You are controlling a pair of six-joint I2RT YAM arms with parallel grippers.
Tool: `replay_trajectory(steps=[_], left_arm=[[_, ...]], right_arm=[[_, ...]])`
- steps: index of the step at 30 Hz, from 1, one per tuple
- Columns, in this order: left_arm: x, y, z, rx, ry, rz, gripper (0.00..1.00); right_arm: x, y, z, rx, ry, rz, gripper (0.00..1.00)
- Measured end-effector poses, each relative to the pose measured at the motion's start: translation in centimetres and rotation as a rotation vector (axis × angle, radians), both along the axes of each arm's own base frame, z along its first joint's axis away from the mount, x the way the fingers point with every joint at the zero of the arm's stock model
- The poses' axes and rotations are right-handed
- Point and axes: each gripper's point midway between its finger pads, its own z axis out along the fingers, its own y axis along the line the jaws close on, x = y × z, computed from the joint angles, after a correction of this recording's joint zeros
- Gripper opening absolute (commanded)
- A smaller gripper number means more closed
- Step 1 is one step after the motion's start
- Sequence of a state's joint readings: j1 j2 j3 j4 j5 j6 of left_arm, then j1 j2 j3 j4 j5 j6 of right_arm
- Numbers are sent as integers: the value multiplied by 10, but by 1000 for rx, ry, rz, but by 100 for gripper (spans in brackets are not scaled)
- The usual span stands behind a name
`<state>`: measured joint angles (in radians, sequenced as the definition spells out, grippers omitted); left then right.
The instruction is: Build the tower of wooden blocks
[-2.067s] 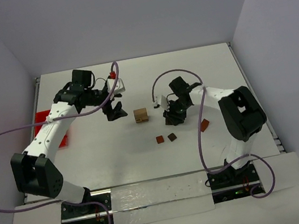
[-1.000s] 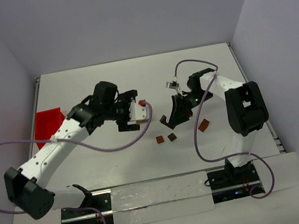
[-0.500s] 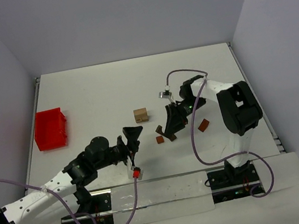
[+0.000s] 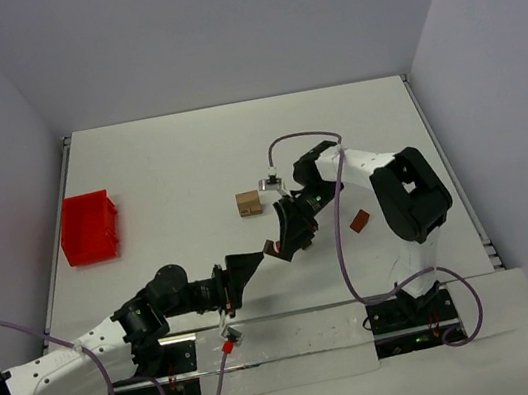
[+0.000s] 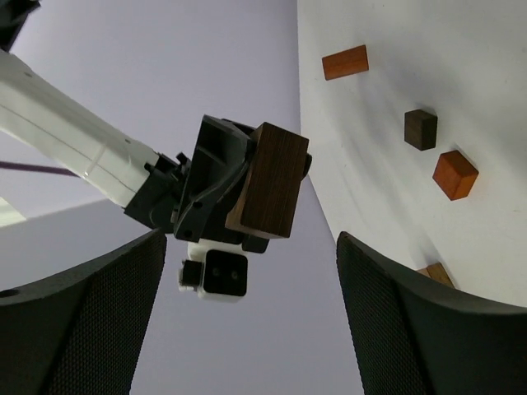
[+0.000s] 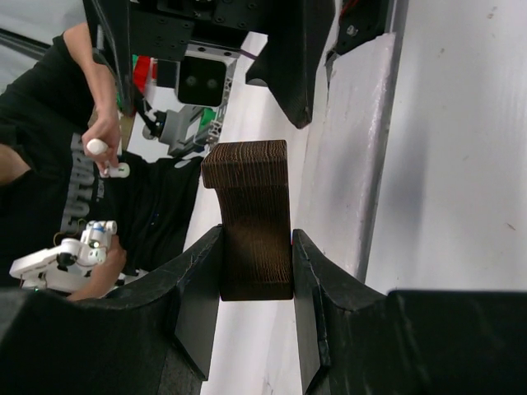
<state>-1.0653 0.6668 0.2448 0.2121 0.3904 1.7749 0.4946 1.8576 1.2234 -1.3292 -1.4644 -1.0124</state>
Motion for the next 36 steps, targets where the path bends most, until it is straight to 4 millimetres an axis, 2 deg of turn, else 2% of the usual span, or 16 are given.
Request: replay_trajectory(steps=[9,13,17,19,31,36], left_arm=[[-8,-2,3,-2,-75,-56,80],[-11,-2,-1,9,-106,-73,75],[-13,-3,-4,21,-133,-89,67],[-13,-3,-5,24,-144,-94,59],[-13,-8,-13,50,-164,-111,55],[-13,-9,-11,43,-176,-116,46]], right_arm=[[-18,10,2,-11,16,66,0],[-25,13,3,-15,22,91,0],[-27,16,5,-16,23,101,0],[-28,16,5,-17,24,105,0],[-29,19,7,-15,17,115,0],[-29,19,7,-18,15,117,0]])
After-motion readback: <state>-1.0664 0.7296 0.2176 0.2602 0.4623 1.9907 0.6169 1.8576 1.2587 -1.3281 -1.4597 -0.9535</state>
